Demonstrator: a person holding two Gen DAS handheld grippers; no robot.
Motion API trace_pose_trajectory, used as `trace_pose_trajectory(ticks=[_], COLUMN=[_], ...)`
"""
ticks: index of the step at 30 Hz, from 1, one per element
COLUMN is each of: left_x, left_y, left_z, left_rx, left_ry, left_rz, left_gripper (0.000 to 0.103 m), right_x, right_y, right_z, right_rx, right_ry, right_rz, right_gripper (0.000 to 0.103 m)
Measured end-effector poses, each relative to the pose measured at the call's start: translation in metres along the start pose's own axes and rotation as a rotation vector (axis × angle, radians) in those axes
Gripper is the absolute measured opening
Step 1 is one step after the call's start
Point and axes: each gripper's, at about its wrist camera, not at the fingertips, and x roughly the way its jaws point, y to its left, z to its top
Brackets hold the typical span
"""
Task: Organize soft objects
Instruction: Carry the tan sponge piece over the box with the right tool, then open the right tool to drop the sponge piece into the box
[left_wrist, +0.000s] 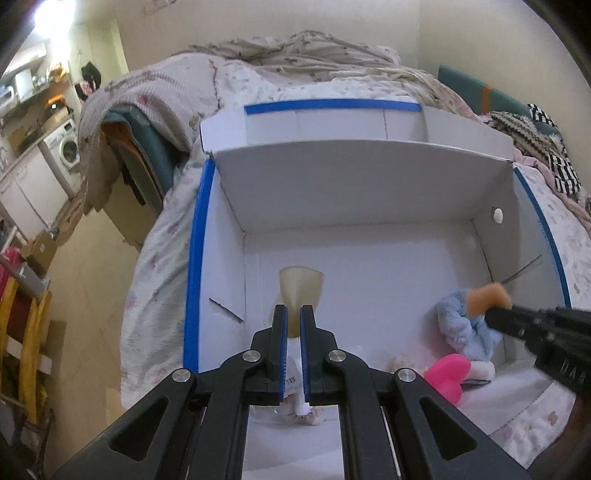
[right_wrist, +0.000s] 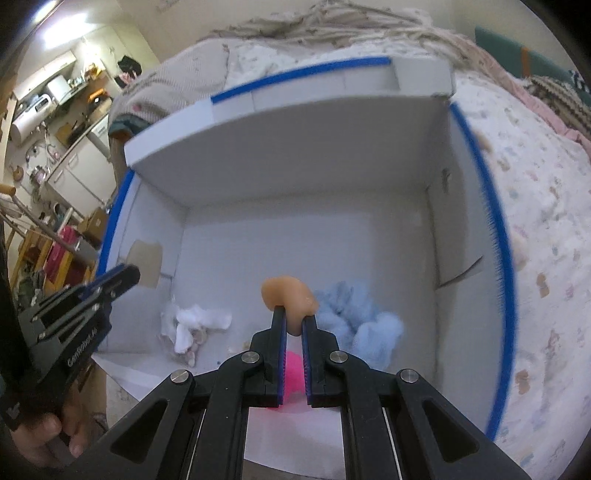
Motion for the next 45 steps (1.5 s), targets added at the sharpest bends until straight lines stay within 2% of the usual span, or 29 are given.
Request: trace_pose_trajectory(ticks=[4, 17, 25, 27, 29, 31, 35, 38, 39, 40, 41, 43, 45], left_x=[0.013, 0.023, 0.016, 0.013, 0.010, 0.006, -0.006, -0.016, -0.021, -0.025, -0.028, -0.035, -0.041], left_y=[0.002, 0.000, 0.004, 0.005, 0.005, 0.006, 0.010, 0.012, 0.014, 0.015, 0.017, 0.020, 0.023], left_z=[0.001, 0.004, 0.005, 0.006, 0.006, 0.005, 0.002, 0.001, 0.000, -0.001, -0.001, -0.003, -0.004], left_rx=[-0.024, -0.033, -0.027, -0.030, -0.019, -0.009, -0.020, -0.018, -0.020, -0.023, -0.028, -0.039, -0.044], left_ry=[0.034, 0.058, 0.030, 0.026, 0.018, 0.005, -0.024, -0.040, -0.048, -0.055, -0.060, -0.060, -0.058], left_rz=[-0.014, -0.013, 0.024, 0.026, 0.030, 0.043, 0.044, 0.048, 0.051, 0.051, 0.048, 0.002, -0.015], left_gripper=[0.006, 0.008, 0.014, 0.018, 0.037, 0.051, 0.054, 0.063, 0.063, 0.063, 0.063, 0.063, 0.063], right_x=[0.009, 0.014, 0.011, 0.009, 0.006, 0.003, 0.000, -0.002, -0.003, -0.005, -0.006, -0.011, -0.015], right_y=[0.004, -0.003, -0.002, -0.001, 0.000, -0.002, -0.002, -0.001, 0.000, 0.000, -0.001, -0.002, -0.002], right_z=[-0.002, -0.005, -0.003, -0.002, -0.002, -0.004, -0.004, -0.004, -0.005, -0.005, -0.006, -0.008, -0.010], right_rx=[-0.013, 0.005, 0.012, 0.018, 0.021, 0.032, 0.042, 0.049, 0.053, 0.058, 0.062, 0.073, 0.077], right_ry=[0.026, 0.061, 0.054, 0.042, 0.032, 0.024, 0.005, -0.009, -0.013, -0.016, -0.018, -0.030, -0.035], right_rz=[-0.002, -0.014, -0.015, -0.007, -0.011, -0.012, -0.014, -0.011, -0.012, -0.016, -0.018, -0.015, -0.011], right_gripper=[0.009, 0.010, 0.010, 0.010, 0.010, 0.013, 0.019, 0.020, 0.022, 0.031, 0.047, 0.069, 0.069])
